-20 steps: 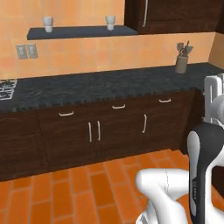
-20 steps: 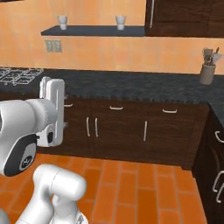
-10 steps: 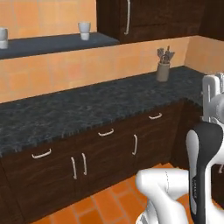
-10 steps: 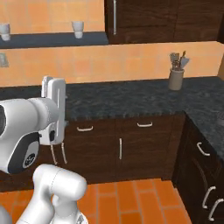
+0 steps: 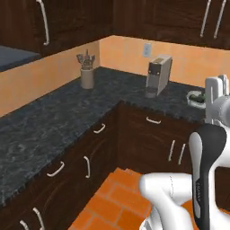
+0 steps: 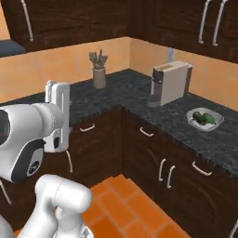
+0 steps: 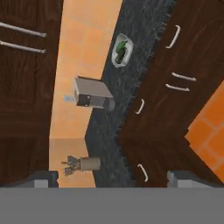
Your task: Take the meat container that has the fish and place it on the second highest rack of the freezer. Then take the vegetable container that has the broccoli and cucumber and place it on the highest rack of the freezer.
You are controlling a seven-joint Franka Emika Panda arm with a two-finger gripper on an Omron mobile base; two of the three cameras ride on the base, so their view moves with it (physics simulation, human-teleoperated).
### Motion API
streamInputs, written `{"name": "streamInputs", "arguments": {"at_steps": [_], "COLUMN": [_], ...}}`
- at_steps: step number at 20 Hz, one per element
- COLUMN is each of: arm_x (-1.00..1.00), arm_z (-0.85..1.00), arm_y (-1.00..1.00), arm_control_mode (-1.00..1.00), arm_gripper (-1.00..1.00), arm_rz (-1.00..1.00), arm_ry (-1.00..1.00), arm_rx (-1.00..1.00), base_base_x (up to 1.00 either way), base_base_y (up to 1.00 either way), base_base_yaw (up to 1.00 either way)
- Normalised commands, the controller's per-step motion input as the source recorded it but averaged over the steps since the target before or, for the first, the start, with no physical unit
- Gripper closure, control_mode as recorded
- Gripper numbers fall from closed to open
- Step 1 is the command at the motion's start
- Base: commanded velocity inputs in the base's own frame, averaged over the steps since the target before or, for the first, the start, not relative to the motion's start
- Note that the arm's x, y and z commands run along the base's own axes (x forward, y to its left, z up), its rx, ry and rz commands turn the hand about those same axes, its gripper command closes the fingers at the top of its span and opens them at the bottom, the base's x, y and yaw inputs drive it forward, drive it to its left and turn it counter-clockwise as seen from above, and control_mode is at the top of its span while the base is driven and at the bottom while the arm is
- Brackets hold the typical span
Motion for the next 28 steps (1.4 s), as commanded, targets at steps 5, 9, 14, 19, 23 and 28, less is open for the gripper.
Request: {"name": "streamInputs", "arguments": {"at_steps": [5,9,14,19,23,28], "arm_x": [0.00,0.00,0.00,0.00,0.00,0.00], "arm_z": [0.00,0.00,0.00,0.00,0.00,0.00], "arm_y": [0.00,0.00,0.00,0.00,0.00,0.00], "arm_control_mode": [1.00,1.00,1.00,1.00,1.00,1.00], "arm_gripper": [-1.00,-1.00,-1.00,-1.00,-1.00,-1.00], "arm_rz": [0.00,0.00,0.00,0.00,0.00,0.00], "arm_ry": [0.00,0.00,0.00,0.00,0.00,0.00], "arm_rx": [0.00,0.00,0.00,0.00,0.00,0.00], "base_base_x": [0.16,0.89,1.00,1.00,0.94,0.97], "base_base_y": [0.03,0.33,0.85,0.34,-0.73,-0.20], "base_base_yaw": [-0.93,-0.57,-0.35,-0.26,-0.02,0.00]}}
